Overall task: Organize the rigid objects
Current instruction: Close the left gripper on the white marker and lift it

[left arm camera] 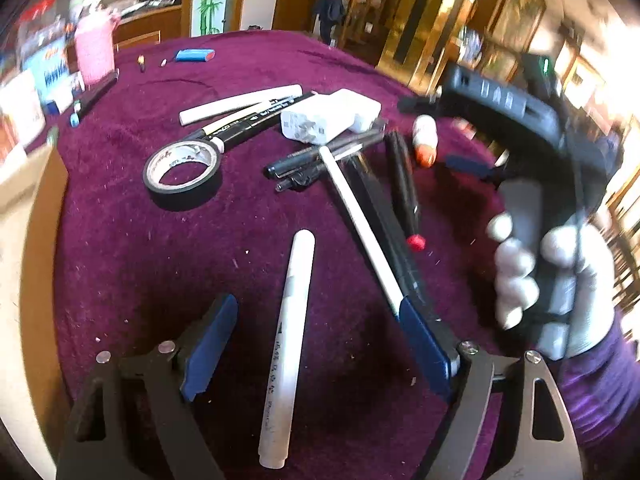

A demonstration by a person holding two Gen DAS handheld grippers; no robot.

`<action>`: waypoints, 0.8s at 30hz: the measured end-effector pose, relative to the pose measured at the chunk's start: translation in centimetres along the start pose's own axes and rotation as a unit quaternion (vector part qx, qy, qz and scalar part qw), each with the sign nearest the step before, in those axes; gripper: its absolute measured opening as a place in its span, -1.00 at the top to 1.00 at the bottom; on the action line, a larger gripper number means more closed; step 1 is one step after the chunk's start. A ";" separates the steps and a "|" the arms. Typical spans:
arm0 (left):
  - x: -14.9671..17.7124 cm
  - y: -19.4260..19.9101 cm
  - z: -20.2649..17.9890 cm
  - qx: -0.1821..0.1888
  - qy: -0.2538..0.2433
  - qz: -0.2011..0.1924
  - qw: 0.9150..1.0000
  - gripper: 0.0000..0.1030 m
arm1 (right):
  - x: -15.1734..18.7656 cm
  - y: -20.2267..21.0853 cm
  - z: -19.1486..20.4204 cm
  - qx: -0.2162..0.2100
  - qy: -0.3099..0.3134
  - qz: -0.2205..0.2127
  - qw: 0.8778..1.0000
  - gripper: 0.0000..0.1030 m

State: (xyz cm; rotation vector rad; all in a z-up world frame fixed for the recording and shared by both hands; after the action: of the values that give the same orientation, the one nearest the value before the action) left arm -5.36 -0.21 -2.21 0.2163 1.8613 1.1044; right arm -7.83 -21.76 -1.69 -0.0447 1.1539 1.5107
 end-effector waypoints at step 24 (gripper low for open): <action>0.0 -0.9 0.5 -0.085 -0.015 0.035 0.996 -0.93 | -0.4 0.6 -1.1 -0.068 -0.060 -0.003 0.996 -0.98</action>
State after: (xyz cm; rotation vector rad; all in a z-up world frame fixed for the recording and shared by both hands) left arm -4.70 -0.39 -3.03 0.1987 1.7345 1.2940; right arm -8.79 -22.68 -1.70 -0.0491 0.9537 1.5630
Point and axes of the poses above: each gripper's, at about its wrist camera, not at the fingertips, and y roughly against the way its jaws point, z to its left, x to its underside, the point moved 5 cm from there along -y, roughly the way its jaws point, and after that the axes turned 5 degrees about -z, right-handed, at the moved point
